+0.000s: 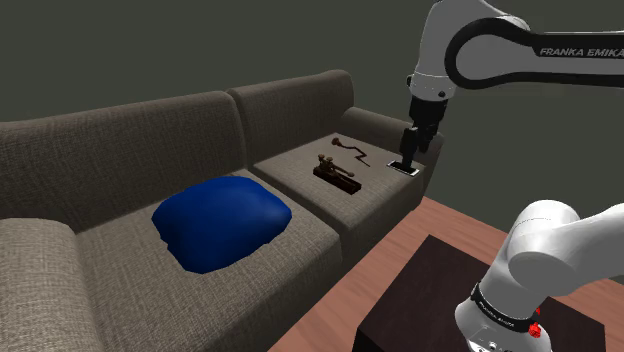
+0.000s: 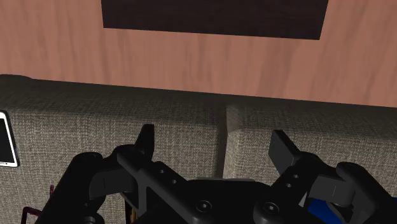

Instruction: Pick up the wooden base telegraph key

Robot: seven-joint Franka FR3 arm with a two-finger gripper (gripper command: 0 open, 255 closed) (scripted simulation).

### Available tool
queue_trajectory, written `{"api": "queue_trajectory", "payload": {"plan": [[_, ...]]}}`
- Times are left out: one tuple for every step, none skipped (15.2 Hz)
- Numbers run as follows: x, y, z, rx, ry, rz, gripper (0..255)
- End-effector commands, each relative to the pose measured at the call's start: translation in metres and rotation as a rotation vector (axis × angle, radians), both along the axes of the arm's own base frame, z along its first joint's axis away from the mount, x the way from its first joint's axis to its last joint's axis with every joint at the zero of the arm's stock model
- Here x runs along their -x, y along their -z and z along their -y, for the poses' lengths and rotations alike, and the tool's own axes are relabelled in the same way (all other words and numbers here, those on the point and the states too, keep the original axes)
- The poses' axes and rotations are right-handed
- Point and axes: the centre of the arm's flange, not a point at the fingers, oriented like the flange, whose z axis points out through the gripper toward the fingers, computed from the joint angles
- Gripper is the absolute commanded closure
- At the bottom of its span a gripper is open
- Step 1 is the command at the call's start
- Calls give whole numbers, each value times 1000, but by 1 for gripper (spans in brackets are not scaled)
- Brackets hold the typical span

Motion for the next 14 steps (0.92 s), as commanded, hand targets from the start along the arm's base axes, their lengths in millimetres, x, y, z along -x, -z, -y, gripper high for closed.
{"api": "queue_trajectory", "payload": {"plan": [[0,0,0,0,0,0,0],[-11,6,5,-1,1,0,0],[-21,12,9,-3,2,1,0],[-32,19,14,-4,3,1,0],[-43,25,19,-6,4,1,0],[-53,31,24,-7,5,2,0],[-64,38,28,-8,6,2,0],[-75,44,33,-10,7,3,0],[-85,50,38,-11,8,3,0],[-96,56,43,-13,9,3,0],[-107,63,47,-14,10,4,0],[-117,69,52,-15,11,4,0],[-128,75,57,-17,11,4,0],[-138,81,61,-18,12,5,0]]}}
